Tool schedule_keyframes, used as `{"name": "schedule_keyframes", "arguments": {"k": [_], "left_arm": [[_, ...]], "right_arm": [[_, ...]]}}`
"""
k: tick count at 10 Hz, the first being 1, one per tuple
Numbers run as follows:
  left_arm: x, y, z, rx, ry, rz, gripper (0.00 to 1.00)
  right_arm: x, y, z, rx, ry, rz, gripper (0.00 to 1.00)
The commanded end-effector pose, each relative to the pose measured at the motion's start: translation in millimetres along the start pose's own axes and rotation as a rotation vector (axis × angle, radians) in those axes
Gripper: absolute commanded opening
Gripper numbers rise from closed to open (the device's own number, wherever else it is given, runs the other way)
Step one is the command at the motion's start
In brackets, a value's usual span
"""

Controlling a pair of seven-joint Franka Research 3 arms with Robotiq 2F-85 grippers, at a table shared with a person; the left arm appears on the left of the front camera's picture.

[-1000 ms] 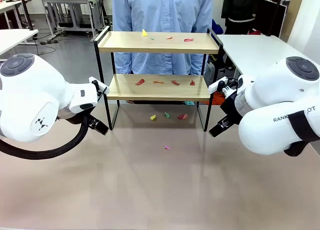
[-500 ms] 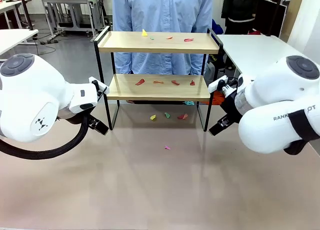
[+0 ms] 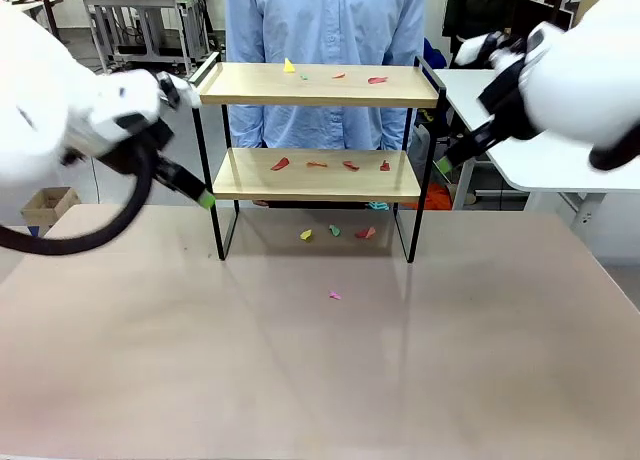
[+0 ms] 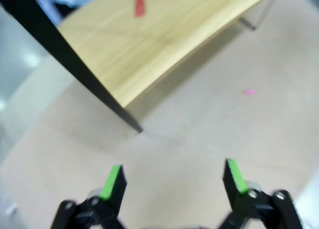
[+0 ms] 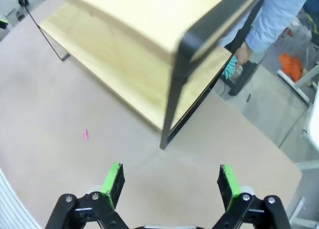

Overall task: Clean the shelf.
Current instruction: Pick up the Duster handed by the human.

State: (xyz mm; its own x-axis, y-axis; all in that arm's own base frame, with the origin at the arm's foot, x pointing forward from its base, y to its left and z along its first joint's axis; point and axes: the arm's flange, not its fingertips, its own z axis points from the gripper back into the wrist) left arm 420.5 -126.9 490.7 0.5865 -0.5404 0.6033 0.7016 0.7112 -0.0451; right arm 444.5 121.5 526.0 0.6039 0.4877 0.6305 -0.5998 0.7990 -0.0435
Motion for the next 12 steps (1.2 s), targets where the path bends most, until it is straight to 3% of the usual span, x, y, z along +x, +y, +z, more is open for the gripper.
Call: {"name": "schedule_keyframes", "arguments": {"k": [1,2,4,5,6,7,8,9,12], "left_arm": [[-5,62,19,-0.221,0.0,-0.124,1.0],[-10,91,28,-0.341,-0.082,-0.205,1.0],[-26,138,30,-0.469,-0.266,-0.326,1.0],[-37,158,23,-0.5,-0.382,-0.395,1.0],[-46,165,19,-0.492,-0.426,-0.418,1.0],[-54,157,15,-0.47,-0.443,-0.474,1.0],[-56,145,18,-0.456,-0.385,-0.399,1.0],[-61,153,35,-0.438,-0.445,-0.431,1.0],[-61,153,35,-0.438,-0.445,-0.431,1.0]], "right_arm": [[-18,-48,7,0.142,-0.033,0.088,1.0],[-29,-74,10,0.193,-0.077,0.155,1.0],[-51,-117,2,0.311,-0.187,0.299,1.0],[-65,-138,-6,0.37,-0.237,0.363,1.0],[-76,-149,-12,0.402,-0.286,0.38,1.0],[-84,-153,-16,0.391,-0.29,0.356,1.0],[-78,-125,9,0.308,-0.232,0.341,1.0],[-78,-125,9,0.308,-0.232,0.341,1.0],[-78,-125,9,0.308,-0.232,0.341,1.0]]}}
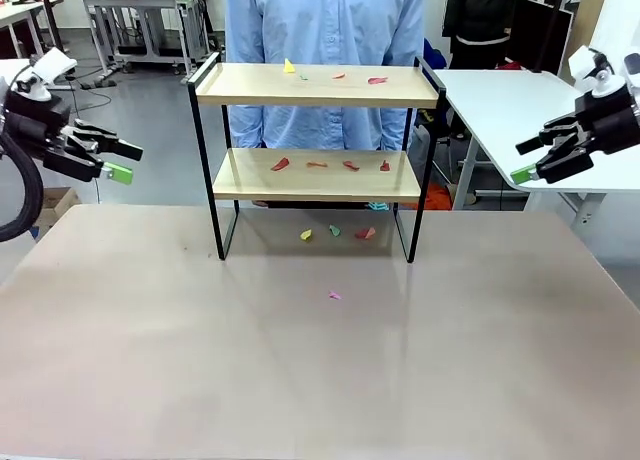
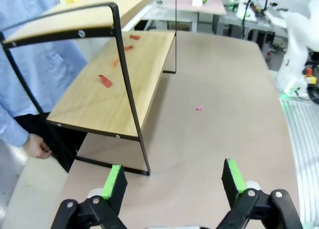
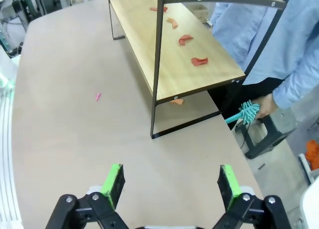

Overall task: Clean the shelf.
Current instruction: Pick up the Duster handed by the human.

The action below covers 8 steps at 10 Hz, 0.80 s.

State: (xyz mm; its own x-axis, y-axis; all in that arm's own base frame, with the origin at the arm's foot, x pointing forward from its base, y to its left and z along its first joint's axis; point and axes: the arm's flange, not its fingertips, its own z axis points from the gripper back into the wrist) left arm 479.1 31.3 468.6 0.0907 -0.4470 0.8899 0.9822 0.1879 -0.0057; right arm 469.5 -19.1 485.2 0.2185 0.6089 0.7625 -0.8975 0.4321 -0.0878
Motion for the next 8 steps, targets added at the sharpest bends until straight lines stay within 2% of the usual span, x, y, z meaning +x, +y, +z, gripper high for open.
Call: {"name": "schedule_keyframes", "arguments": {"k": [1,2,4,6,8], "left_arm": [[-4,1,-7,-0.008,-0.008,0.007,1.0],[-6,42,-9,-0.002,-0.046,0.063,1.0],[-30,96,-9,-0.051,-0.18,0.078,1.0],[-59,124,-12,-0.109,-0.26,0.025,1.0],[-100,149,-8,-0.097,-0.388,-0.073,1.0]], "right_arm": [[-2,-1,-1,0.007,-0.009,-0.003,1.0],[0,-45,-9,0.034,-0.064,-0.056,1.0],[-20,-101,-27,0.118,-0.185,-0.061,1.0],[-47,-132,-40,0.2,-0.303,-0.048,1.0],[-81,-158,-51,0.222,-0.401,-0.008,1.0]]}}
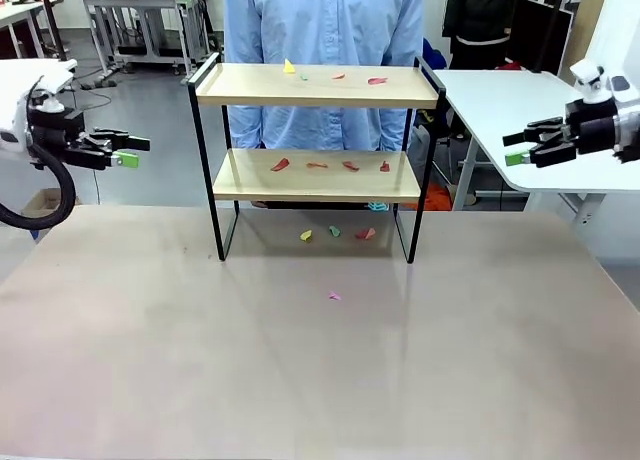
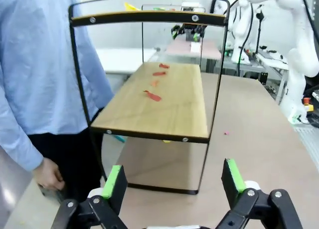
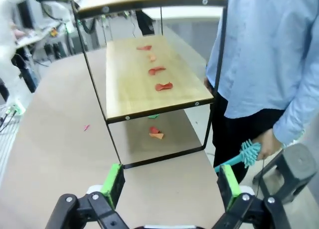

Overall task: Clean the shelf.
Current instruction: Pick up the Duster handed by the human.

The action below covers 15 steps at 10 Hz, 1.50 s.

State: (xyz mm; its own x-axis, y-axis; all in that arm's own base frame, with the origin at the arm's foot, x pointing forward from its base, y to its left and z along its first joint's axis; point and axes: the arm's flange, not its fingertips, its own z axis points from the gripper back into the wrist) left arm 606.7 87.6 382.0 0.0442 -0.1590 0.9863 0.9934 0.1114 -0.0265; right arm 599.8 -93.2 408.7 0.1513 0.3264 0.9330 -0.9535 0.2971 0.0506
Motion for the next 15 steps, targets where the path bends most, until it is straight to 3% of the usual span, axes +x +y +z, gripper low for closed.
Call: {"name": "schedule_keyframes", "arguments": {"k": [1,3,6,11,13,14,15], "left_arm": [[-22,15,13,-0.024,-0.131,-0.109,1.0],[-44,15,16,-0.035,-0.218,-0.16,1.0],[-59,15,16,-0.045,-0.274,-0.175,1.0],[-53,14,23,-0.043,-0.309,-0.154,1.0],[-48,15,24,0.011,-0.395,-0.086,1.0],[-58,12,22,-0.036,-0.285,-0.158,1.0],[-58,12,22,-0.036,-0.285,-0.158,1.0]], "right_arm": [[-19,-23,6,0.039,-0.108,0.061,1.0],[-41,-30,9,0.054,-0.176,0.091,1.0],[-54,-30,13,0.061,-0.242,0.129,1.0],[-46,-31,21,0.063,-0.28,0.136,1.0],[-42,-29,22,0.113,-0.259,0.094,1.0],[-49,-28,21,0.07,-0.246,0.115,1.0],[-49,-28,21,0.07,-0.246,0.115,1.0]]}}
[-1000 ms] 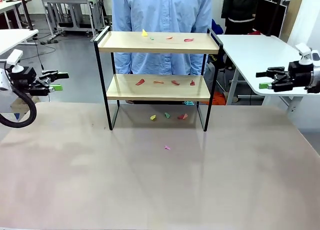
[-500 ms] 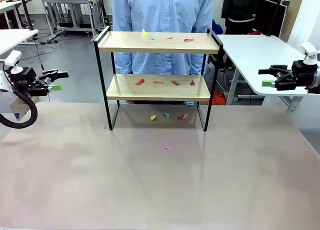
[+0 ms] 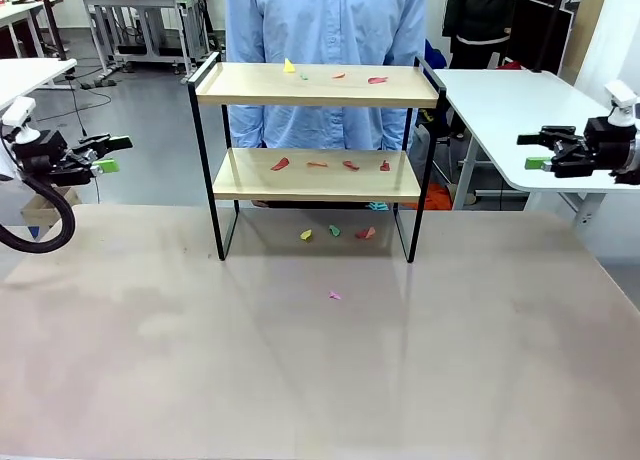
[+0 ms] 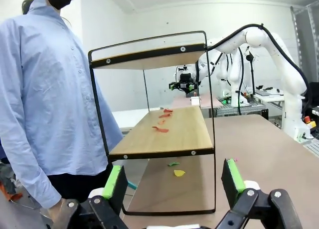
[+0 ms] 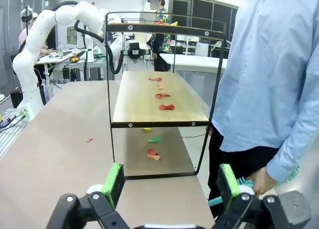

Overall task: Clean the shelf.
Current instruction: Pick up the Duster handed by the human.

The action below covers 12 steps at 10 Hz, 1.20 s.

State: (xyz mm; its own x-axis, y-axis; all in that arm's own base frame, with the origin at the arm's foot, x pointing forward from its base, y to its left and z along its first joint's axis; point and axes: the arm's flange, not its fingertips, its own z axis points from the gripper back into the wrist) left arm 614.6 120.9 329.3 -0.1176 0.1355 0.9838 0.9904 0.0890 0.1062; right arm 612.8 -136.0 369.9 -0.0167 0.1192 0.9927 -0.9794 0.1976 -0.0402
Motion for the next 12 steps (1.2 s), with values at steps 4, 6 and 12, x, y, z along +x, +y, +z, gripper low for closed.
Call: {"name": "schedule_keyframes", "arguments": {"k": [4,6,12], "left_arm": [[-1.5,-1.3,-1.2,-0.02,0.024,-0.022,1.0],[-1.5,-1.3,-1.2,-0.02,0.024,-0.022,1.0],[-1.5,-1.3,-1.2,-0.02,0.024,-0.022,1.0]], "right_arm": [[-0.5,-0.6,0.4,-0.008,0.004,0.004,1.0],[-0.5,-0.6,0.4,-0.008,0.004,0.004,1.0],[-0.5,-0.6,0.4,-0.008,0.004,0.004,1.0]]}}
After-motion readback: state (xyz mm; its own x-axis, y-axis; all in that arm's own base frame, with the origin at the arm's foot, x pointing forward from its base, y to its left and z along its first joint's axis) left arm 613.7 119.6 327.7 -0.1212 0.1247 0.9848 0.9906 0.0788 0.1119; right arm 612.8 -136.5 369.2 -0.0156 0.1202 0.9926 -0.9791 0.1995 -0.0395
